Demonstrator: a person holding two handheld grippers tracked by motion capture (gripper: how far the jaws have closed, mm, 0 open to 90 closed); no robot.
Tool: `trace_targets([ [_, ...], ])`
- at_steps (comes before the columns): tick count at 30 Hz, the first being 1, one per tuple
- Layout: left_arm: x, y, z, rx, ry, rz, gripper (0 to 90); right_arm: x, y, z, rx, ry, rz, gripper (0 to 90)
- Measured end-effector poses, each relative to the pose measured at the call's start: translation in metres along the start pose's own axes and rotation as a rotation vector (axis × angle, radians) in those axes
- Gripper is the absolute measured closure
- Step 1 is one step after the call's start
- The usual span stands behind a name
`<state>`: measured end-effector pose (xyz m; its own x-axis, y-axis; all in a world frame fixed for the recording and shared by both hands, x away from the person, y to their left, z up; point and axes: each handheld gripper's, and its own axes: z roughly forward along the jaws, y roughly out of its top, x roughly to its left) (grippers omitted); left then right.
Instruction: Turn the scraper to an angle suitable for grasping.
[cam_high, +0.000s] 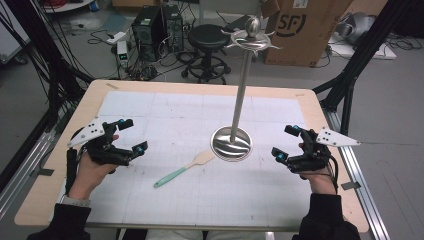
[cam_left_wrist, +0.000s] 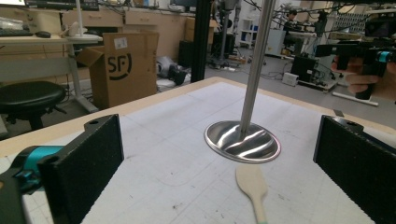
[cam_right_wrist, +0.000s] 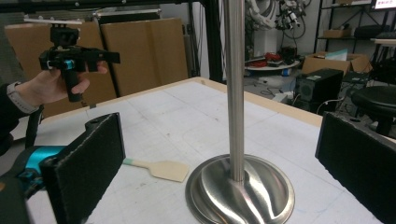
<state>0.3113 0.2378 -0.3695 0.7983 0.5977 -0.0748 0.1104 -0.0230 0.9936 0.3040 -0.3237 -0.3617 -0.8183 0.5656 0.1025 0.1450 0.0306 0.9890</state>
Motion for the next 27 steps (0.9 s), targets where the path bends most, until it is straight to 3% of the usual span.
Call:
trace_targets([
  [5,-0.003,-0.003,0.004,0.019,-0.019,0.006,2.2,0.001,0.000,-0.001,0.000,-0.001,0.004,0.5],
  [11,-0.012,-0.006,0.011,0.039,-0.046,0.078,2.2,0.001,-0.001,0.001,0.008,-0.001,0.000,0.5],
  [14,-0.018,-0.009,0.018,0.042,-0.066,0.030,2.2,0.001,-0.001,0.001,0.010,0.002,-0.002,0.5],
  [16,-0.021,-0.013,0.024,0.061,-0.075,0.022,2.7,0.001,-0.001,0.000,0.010,-0.002,0.000,0.5],
  [20,-0.024,-0.019,0.032,0.107,-0.088,0.016,16.9,0.001,0.000,-0.001,0.008,-0.008,0.003,0.5],
  [21,-0.024,-0.020,0.033,0.117,-0.095,0.006,24.7,0.001,0.000,-0.001,0.008,-0.007,0.005,0.5],
  [22,-0.024,-0.021,0.033,0.126,-0.104,-0.016,45.4,0.001,-0.001,-0.001,0.010,-0.007,0.001,0.5],
  [23,-0.023,-0.022,0.033,0.127,-0.119,-0.042,45.4,0.001,-0.001,-0.001,0.010,-0.007,0.001,0.5],
  [24,-0.023,-0.023,0.033,0.133,-0.133,-0.069,53.9,0.001,-0.001,-0.001,0.014,-0.008,0.004,0.5],
  [25,-0.023,-0.023,0.034,0.146,-0.132,-0.076,66.9,0.001,-0.001,0.000,0.023,-0.006,0.003,0.5],
  [27,-0.025,-0.024,0.035,0.175,-0.131,-0.075,71.8,0.002,-0.001,0.000,0.026,-0.002,-0.003,0.5],
])
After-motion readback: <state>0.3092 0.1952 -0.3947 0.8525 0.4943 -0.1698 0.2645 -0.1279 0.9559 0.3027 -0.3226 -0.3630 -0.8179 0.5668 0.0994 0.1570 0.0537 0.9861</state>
